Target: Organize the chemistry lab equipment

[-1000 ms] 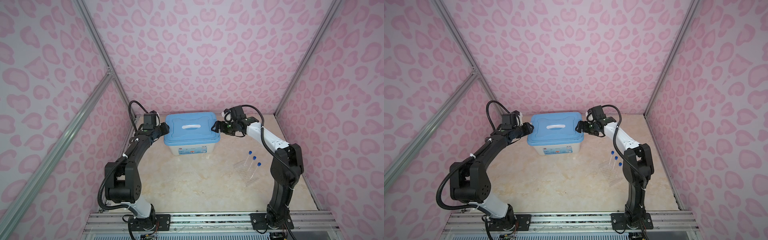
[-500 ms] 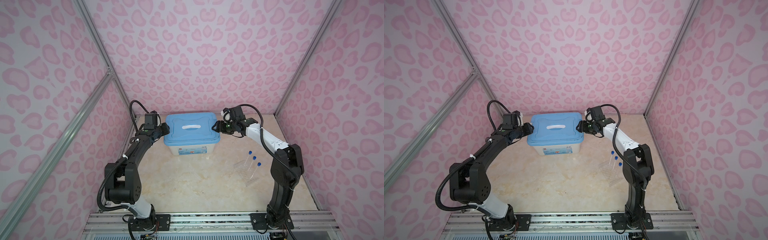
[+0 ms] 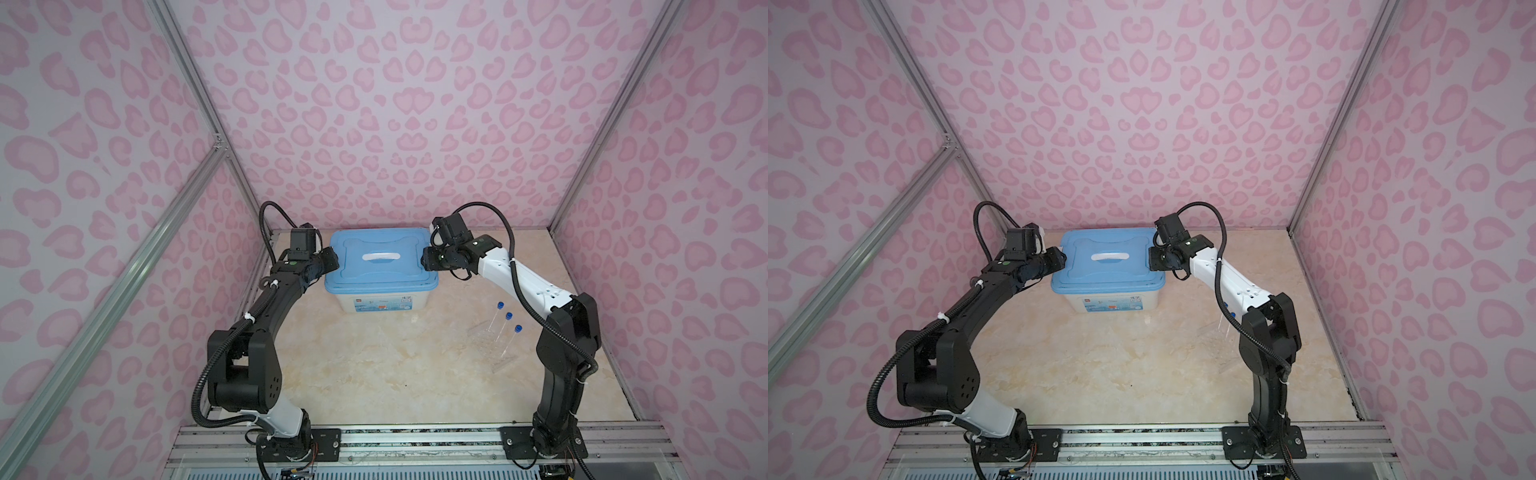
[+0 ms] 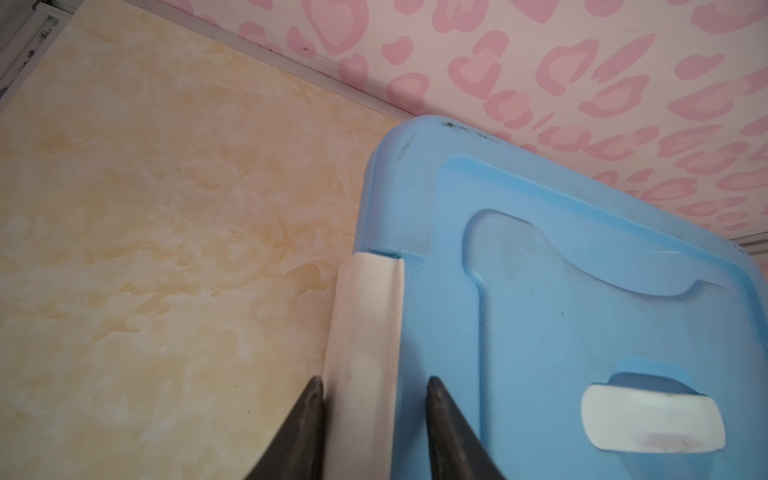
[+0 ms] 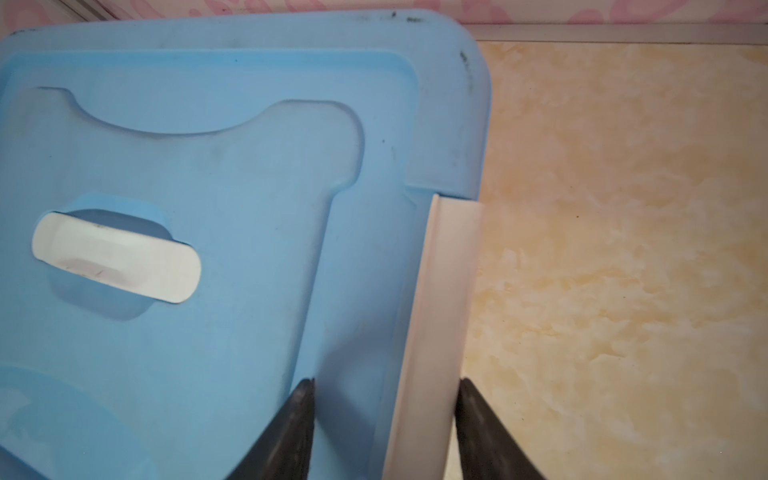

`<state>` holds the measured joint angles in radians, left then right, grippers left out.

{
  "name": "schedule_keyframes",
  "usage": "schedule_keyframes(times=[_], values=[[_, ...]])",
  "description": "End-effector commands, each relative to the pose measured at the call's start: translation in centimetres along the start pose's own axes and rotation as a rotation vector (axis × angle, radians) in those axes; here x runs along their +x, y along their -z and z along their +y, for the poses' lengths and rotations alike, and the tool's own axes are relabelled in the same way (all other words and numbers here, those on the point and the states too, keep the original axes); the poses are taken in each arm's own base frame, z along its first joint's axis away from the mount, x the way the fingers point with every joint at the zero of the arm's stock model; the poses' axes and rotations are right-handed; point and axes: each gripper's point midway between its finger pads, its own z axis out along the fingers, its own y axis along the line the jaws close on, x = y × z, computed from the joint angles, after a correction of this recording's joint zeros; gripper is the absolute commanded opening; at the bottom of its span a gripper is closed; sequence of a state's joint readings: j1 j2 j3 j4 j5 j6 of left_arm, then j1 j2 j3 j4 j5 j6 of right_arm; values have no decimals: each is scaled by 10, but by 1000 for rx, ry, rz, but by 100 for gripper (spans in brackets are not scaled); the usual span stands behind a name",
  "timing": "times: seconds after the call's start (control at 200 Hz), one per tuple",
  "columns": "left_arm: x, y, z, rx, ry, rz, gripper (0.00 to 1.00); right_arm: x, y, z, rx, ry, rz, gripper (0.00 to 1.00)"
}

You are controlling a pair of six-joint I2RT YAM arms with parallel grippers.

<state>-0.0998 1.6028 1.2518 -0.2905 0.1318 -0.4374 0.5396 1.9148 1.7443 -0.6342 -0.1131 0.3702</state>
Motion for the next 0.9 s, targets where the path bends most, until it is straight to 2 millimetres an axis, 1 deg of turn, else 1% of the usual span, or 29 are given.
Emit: schedule_keyframes(times=[0.0, 0.145, 0.23, 0.27, 0.36, 0.425, 0.46, 0.49, 0.515, 0.605, 0.65, 0.68, 0.7, 0.715, 0.77, 0.805, 0.865, 0.895], values=[[36, 8, -58, 284, 39, 170, 40, 6, 0, 30, -140, 39, 20, 55], [33, 7, -62, 298, 44, 169, 41, 8, 8, 4, -111, -36, 9, 60], [28, 8, -58, 274, 33, 156, 48, 8, 13, -8, -104, -74, 2, 67], [23, 10, -54, 246, 28, 144, 55, 8, 17, -14, -88, -84, -3, 72], [5, 20, -45, 205, 25, 105, 68, 3, 30, -23, -52, -84, -24, 80], [-8, 31, -35, 169, 25, 61, 77, -2, 43, -29, -13, -69, -54, 91], [-15, 40, -30, 153, 27, 35, 86, -5, 52, -33, 10, -58, -74, 96], [-22, 48, -27, 147, 27, 8, 99, -9, 61, -36, 26, -48, -94, 97], [-28, 56, -26, 143, 27, -18, 98, -11, 68, -39, 33, -41, -112, 97], [-42, 81, -13, 112, 31, -104, 97, -20, 97, -56, 66, -40, -181, 97], [-48, 94, -3, 75, 27, -166, 98, -24, 111, -67, 85, -37, -220, 97], [-51, 101, 7, 27, 21, -214, 97, -26, 119, -75, 103, -31, -249, 97], [-52, 106, 15, -11, 16, -244, 98, -30, 128, -82, 126, -35, -283, 97], [-54, 110, 21, -44, 12, -274, 98, -23, 126, -91, 150, -39, -275, 97], [-57, 123, 45, -163, 19, -375, 97, -22, 139, -113, 223, -38, -327, 97], [-57, 130, 56, -208, 14, -418, 97, -21, 147, -130, 281, -52, -370, 97], [-60, 138, 61, -226, -29, -486, 97, -17, 158, -153, 334, -41, -451, 96], [-61, 139, 61, -223, -49, -519, 97, -14, 163, -165, 354, -43, -495, 97]])
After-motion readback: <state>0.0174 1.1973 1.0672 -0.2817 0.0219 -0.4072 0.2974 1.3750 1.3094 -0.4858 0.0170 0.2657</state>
